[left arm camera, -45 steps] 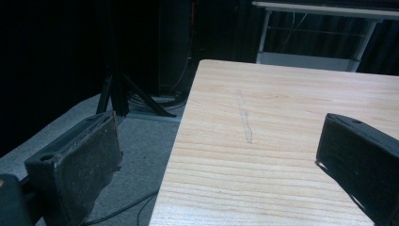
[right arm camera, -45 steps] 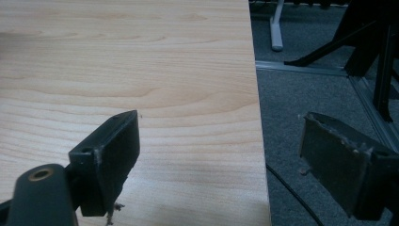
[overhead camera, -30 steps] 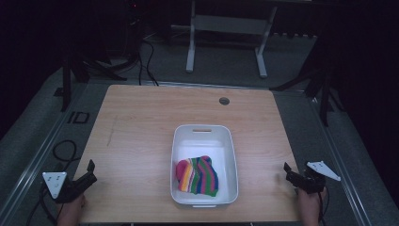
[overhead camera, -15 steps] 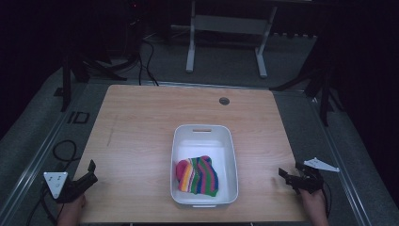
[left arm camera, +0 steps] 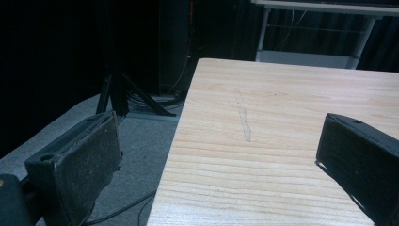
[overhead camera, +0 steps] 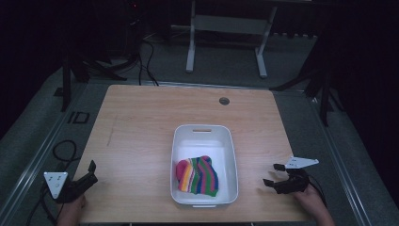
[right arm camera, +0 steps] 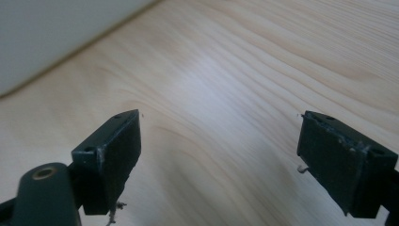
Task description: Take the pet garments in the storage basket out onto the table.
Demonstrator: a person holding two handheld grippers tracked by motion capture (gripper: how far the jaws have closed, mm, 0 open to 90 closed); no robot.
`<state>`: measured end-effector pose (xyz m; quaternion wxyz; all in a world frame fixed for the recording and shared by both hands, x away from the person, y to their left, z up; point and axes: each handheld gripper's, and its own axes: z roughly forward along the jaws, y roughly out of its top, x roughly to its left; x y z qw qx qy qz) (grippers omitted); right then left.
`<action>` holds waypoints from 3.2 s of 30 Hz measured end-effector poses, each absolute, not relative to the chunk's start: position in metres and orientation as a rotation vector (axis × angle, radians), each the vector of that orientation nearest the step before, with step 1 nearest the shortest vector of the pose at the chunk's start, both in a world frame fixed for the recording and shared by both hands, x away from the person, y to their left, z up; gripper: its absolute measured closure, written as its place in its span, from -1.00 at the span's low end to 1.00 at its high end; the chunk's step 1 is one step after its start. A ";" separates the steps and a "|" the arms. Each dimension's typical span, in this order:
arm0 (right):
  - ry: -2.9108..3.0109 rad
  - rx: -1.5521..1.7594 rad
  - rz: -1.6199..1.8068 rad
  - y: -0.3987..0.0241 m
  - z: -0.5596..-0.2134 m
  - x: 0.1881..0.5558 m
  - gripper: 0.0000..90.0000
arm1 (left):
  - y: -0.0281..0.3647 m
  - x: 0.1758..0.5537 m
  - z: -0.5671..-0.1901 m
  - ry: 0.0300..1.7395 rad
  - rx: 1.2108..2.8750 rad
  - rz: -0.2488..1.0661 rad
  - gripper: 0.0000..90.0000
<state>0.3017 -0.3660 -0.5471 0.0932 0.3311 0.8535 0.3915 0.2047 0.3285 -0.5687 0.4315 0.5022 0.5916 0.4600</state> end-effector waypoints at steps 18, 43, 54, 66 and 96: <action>2.785 0.586 1.186 -0.294 -0.478 0.310 -0.70 | 0.329 0.205 -0.569 1.469 1.256 1.140 -0.98; 2.910 0.250 1.035 -0.196 -0.440 0.325 -0.73 | 0.329 0.204 -0.569 1.460 1.265 1.137 -0.98; 2.998 0.102 0.967 -0.146 -0.454 0.329 -0.73 | 0.330 0.204 -0.569 1.459 1.264 1.126 -0.98; 3.041 0.008 0.836 -0.095 -0.478 0.328 -0.74 | 0.330 0.204 -0.569 1.455 1.263 1.120 -0.98; 3.046 -0.082 0.673 -0.073 -0.492 0.322 0.57 | 0.331 0.204 -0.569 1.454 1.261 1.113 -0.98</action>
